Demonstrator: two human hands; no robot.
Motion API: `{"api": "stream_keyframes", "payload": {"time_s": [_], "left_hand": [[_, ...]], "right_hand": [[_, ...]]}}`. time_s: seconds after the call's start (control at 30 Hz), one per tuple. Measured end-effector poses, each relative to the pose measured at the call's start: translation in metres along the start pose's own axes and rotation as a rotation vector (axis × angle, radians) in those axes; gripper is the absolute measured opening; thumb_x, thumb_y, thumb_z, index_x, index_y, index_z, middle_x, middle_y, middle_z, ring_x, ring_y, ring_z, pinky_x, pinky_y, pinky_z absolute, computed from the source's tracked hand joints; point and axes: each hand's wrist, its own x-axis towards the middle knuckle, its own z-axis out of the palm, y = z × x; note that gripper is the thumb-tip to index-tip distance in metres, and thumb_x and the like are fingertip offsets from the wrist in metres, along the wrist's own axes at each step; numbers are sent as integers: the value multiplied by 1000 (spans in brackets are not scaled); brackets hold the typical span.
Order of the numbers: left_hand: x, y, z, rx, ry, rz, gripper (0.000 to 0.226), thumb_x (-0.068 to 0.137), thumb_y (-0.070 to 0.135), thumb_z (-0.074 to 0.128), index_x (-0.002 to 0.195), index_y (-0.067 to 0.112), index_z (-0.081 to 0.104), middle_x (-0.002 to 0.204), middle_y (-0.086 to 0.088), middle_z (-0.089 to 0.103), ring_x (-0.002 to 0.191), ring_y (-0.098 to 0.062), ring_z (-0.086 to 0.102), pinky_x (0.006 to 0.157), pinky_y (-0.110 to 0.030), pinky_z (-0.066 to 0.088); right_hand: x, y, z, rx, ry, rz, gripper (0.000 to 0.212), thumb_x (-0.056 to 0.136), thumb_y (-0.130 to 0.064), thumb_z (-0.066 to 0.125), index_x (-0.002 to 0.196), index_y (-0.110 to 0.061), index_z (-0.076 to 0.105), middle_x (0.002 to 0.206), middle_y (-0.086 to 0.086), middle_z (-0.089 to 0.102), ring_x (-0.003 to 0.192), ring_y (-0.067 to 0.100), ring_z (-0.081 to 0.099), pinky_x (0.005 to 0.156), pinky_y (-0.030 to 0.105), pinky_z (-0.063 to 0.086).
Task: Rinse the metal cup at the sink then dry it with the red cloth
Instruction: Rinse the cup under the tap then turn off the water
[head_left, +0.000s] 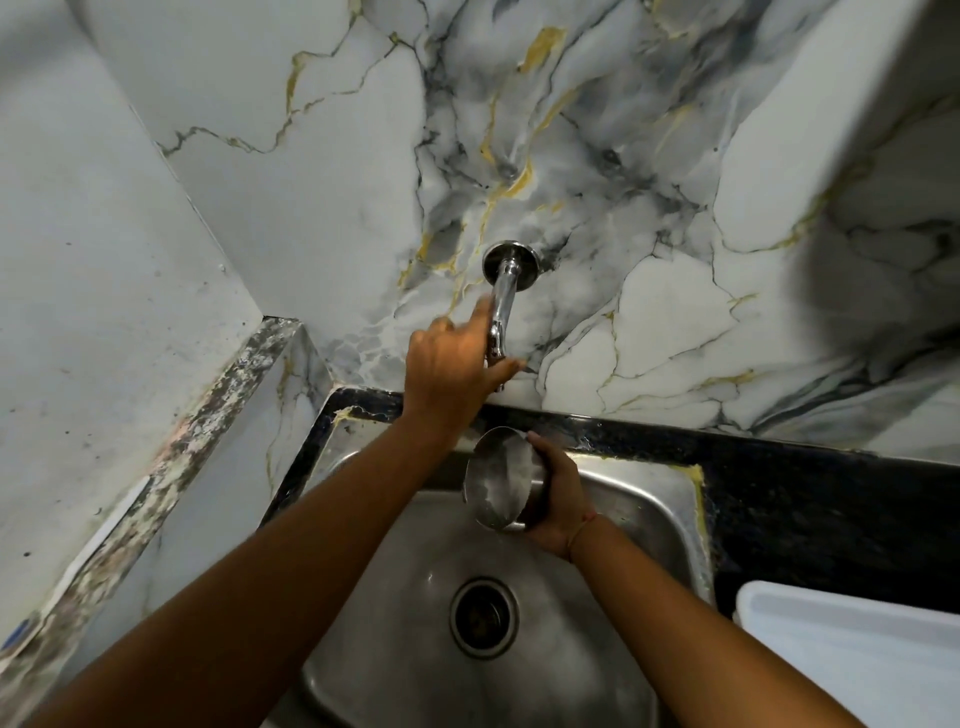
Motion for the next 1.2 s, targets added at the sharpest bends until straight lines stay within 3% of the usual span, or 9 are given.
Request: {"api": "stream_keyframes", "payload": {"time_s": [0.07, 0.13, 0.3, 0.6, 0.73, 0.87, 0.97, 1.1, 1.2], "left_hand": [[13, 0, -4, -9, -102, 110, 91, 89, 53, 59, 156, 10, 14, 162, -21, 25, 145, -36, 30, 112, -53, 37], [23, 2, -7, 3, -193, 215, 88, 94, 40, 55, 157, 5, 3, 166, -21, -3, 154, -34, 2, 123, -53, 20], [24, 0, 0, 62, -146, 272, 77, 98, 32, 42, 155, 0, 2, 166, -23, -3, 154, -32, -2, 126, -46, 11], [25, -3, 8, 177, -93, 296, 81, 100, 54, 27, 155, 2, -1, 166, -22, -4, 154, -31, -5, 127, -45, 7], [24, -2, 1, 211, -119, 297, 82, 100, 55, 25, 155, 3, -5, 166, -21, -9, 153, -31, -10, 126, -47, 3], [-6, 1, -7, 13, -108, 213, 82, 100, 51, 34, 156, 10, -8, 166, -15, -15, 152, -30, -17, 124, -52, -4], [-73, 3, 9, -369, -99, -6, 76, 101, 46, 40, 158, 18, -2, 167, -11, -12, 152, -26, -13, 123, -50, -3], [-164, 23, 34, -780, -196, -442, 67, 101, 44, 43, 157, 24, 12, 168, -5, -8, 154, -27, -2, 123, -57, 11], [-212, 62, 40, -1168, -386, -676, 59, 102, 40, 44, 154, 19, 28, 166, -16, 16, 148, -37, 25, 119, -60, 26]], "right_hand": [[-6, 9, -1, -122, 61, -42, 62, 73, -45, 69, 119, -2, 68, 116, 22, 65, 107, 35, 60, 109, 48, 44], [-12, 19, -1, -354, 134, -155, 49, 68, -44, 73, 106, -11, 71, 103, 16, 70, 93, 30, 64, 88, 34, 56], [-17, 40, -17, -1171, 281, -406, 62, 89, -35, 69, 146, -29, 45, 145, 13, 52, 128, 31, 52, 110, 49, 44], [-38, 75, -33, -2187, 242, -503, 78, 77, -70, 51, 145, -42, 27, 157, 11, 28, 139, 39, 29, 105, 61, 37], [-52, 84, -29, -1904, 381, -423, 77, 78, -67, 51, 147, -38, 30, 157, 7, 32, 141, 34, 30, 109, 58, 38], [-87, 78, -12, -796, 390, -445, 48, 89, -46, 62, 136, -42, 50, 145, 12, 55, 130, 31, 53, 108, 48, 45], [-129, 73, -13, -138, 318, -308, 53, 73, -62, 65, 113, -29, 75, 119, 13, 74, 106, 34, 71, 94, 53, 55], [-169, 82, -30, 131, 275, -350, 67, 83, -59, 56, 119, -5, 72, 124, 23, 70, 118, 41, 64, 113, 57, 39], [-186, 95, -35, 149, 396, -427, 59, 92, -53, 48, 115, -6, 74, 119, 23, 72, 113, 41, 65, 102, 50, 49]]}}
